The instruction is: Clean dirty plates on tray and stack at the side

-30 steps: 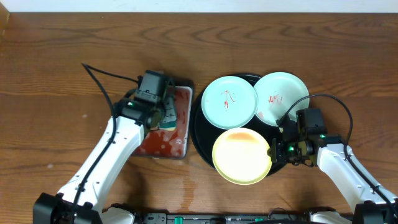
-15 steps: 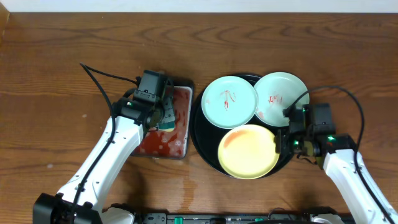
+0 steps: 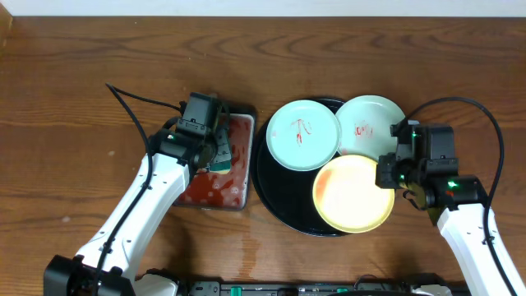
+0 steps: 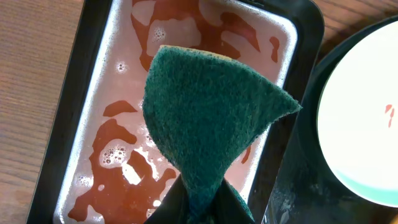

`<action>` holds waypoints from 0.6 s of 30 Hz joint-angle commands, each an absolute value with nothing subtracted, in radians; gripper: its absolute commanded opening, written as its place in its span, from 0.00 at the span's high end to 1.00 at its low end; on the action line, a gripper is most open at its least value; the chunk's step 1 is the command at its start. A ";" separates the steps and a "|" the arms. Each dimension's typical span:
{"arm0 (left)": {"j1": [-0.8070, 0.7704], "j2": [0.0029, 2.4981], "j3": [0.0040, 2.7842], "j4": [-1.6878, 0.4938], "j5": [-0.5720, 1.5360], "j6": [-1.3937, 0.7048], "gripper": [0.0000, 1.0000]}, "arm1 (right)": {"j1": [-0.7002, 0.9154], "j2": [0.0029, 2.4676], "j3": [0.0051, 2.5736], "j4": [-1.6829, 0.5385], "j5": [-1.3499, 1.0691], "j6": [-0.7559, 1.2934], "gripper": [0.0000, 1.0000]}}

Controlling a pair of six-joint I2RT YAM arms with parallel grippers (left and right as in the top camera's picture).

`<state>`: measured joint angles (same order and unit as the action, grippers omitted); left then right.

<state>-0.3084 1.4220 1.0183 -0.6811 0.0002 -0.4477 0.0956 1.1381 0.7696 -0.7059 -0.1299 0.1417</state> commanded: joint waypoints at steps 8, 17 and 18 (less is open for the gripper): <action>-0.304 1.405 1.003 -0.683 -0.009 -0.442 0.92 | 0.087 1.209 0.767 -0.813 -0.134 0.172 0.75; -0.304 1.405 1.003 -0.684 -0.009 -0.442 0.92 | 0.086 1.250 0.772 -0.681 -0.004 0.171 0.59; -0.304 1.405 1.003 -0.684 -0.009 -0.442 0.92 | 0.086 1.254 0.772 -0.682 0.044 0.171 0.57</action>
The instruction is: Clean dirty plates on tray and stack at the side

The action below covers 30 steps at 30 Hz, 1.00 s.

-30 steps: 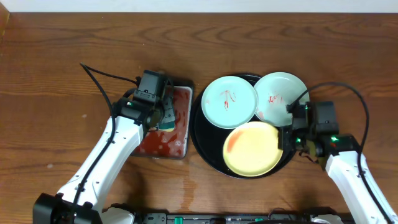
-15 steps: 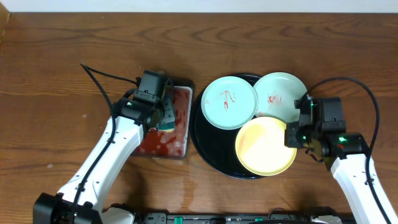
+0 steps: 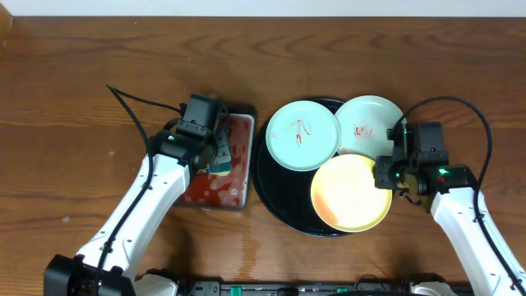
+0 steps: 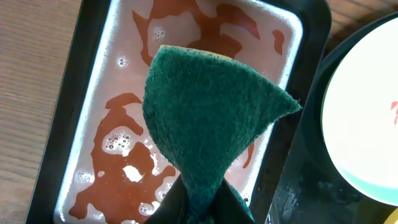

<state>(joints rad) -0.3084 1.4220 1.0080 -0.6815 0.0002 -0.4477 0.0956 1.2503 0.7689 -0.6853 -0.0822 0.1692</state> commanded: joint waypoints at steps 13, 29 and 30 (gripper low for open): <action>-0.304 1.405 1.003 -0.684 -0.009 -0.442 0.92 | 0.086 1.397 0.770 -0.740 -0.013 0.172 0.67; -0.304 1.405 1.003 -0.684 -0.009 -0.442 0.92 | 0.086 1.389 0.786 -0.780 -0.057 0.160 0.99; -0.304 1.405 1.003 -0.684 -0.009 -0.442 0.92 | 0.086 1.371 0.795 -0.786 -0.057 0.152 0.99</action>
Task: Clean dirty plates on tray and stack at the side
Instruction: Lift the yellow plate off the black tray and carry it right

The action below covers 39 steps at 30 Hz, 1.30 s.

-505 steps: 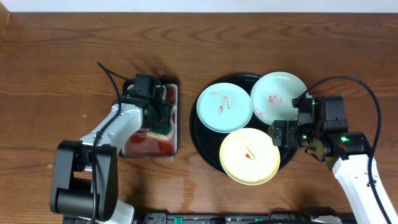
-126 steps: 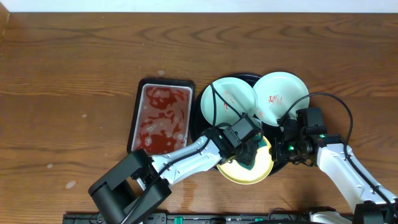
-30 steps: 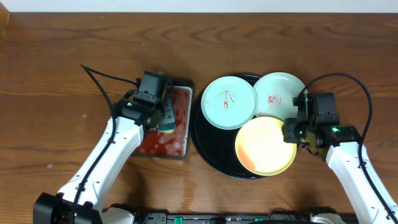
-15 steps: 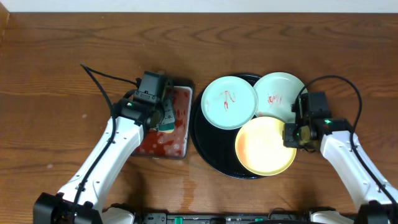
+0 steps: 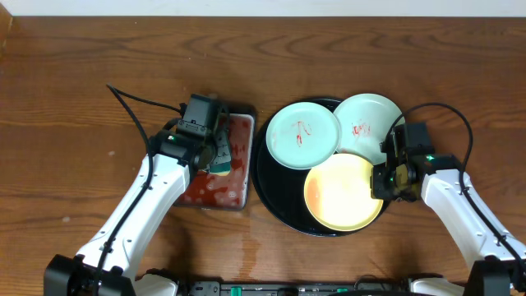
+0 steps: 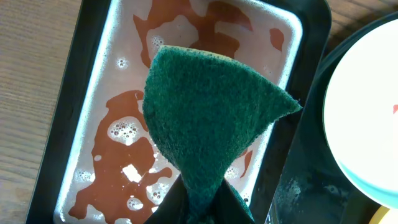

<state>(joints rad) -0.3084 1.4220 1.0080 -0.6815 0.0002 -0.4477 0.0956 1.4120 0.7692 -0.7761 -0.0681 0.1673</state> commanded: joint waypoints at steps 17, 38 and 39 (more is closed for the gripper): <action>-0.304 1.405 1.003 -0.684 -0.009 -0.442 0.92 | 0.087 1.169 0.871 -0.671 0.156 0.096 0.99; -0.304 1.405 1.003 -0.684 -0.009 -0.443 0.92 | 0.323 1.134 0.871 -0.612 0.501 -0.144 0.99; -0.304 1.405 1.003 -0.685 -0.009 -0.443 0.92 | 0.348 1.134 0.871 -0.607 0.537 -0.145 0.99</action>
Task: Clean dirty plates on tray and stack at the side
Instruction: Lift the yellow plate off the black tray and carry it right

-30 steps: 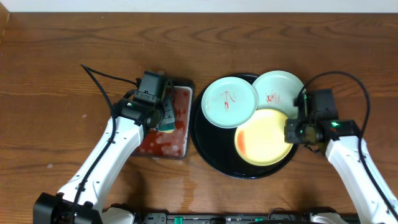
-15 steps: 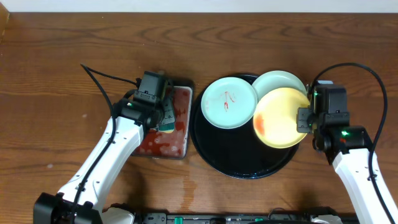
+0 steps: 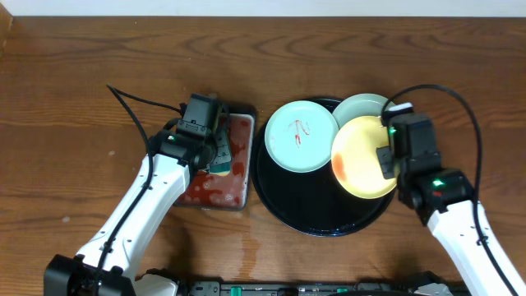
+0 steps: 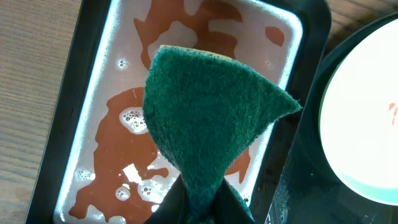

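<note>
A round black tray [image 3: 283, 197] holds a pale blue-green plate [image 3: 297, 140] with red marks at its back left. A second pale green plate [image 3: 359, 107] at the back right is mostly covered. A yellow plate [image 3: 357, 160] with an orange smear on its left edge hangs tilted over it. My right gripper [image 3: 385, 158] is shut on that plate's right rim. My left gripper [image 4: 202, 200] is shut on a dark green sponge [image 4: 208, 118], held above a basin of reddish soapy water [image 4: 112, 143]. The same sponge [image 3: 220, 158] shows under the left wrist.
The rectangular black basin [image 3: 243, 156] sits just left of the round tray, their rims almost touching. The tray rim [image 4: 298, 168] and the blue-green plate [image 4: 367, 124] fill the right of the left wrist view. Brown wooden table [image 3: 74, 90] lies all around.
The yellow plate was lying at the tray's front right with my right gripper at its rim. It is now further back and tilted, over the back-right plate, held in that gripper. The left arm is unchanged.
My left gripper held the sponge over the basin throughout. My right gripper stood at the yellow plate's right rim, and the plate sat a little further left at each moment. Now the plate is held up over the tray's back right.
</note>
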`<action>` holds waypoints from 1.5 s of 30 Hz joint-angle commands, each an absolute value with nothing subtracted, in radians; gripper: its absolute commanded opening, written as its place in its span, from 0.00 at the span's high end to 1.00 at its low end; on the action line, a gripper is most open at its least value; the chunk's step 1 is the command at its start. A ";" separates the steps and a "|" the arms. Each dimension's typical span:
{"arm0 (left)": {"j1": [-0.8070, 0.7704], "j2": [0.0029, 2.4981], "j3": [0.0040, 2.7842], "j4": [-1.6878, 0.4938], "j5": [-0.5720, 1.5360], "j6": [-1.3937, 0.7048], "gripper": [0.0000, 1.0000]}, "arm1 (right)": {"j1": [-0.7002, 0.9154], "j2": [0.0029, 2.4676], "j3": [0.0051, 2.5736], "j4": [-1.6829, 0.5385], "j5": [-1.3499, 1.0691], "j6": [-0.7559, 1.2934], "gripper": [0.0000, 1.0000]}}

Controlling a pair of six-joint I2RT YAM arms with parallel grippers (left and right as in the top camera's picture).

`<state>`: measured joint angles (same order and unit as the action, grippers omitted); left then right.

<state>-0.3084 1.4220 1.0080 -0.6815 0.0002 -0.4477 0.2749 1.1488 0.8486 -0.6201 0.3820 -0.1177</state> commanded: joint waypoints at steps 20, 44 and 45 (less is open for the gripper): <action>-0.304 1.405 1.003 -0.684 -0.009 -0.442 0.92 | 0.825 1.134 0.871 -0.504 1.126 -0.311 0.99; -0.304 1.405 1.003 -0.684 -0.009 -0.442 0.92 | 0.839 1.135 0.871 -0.408 1.098 -0.562 0.99; -0.304 1.405 1.003 -0.684 -0.009 -0.442 0.92 | 0.839 1.137 0.871 -0.406 1.098 -0.562 0.99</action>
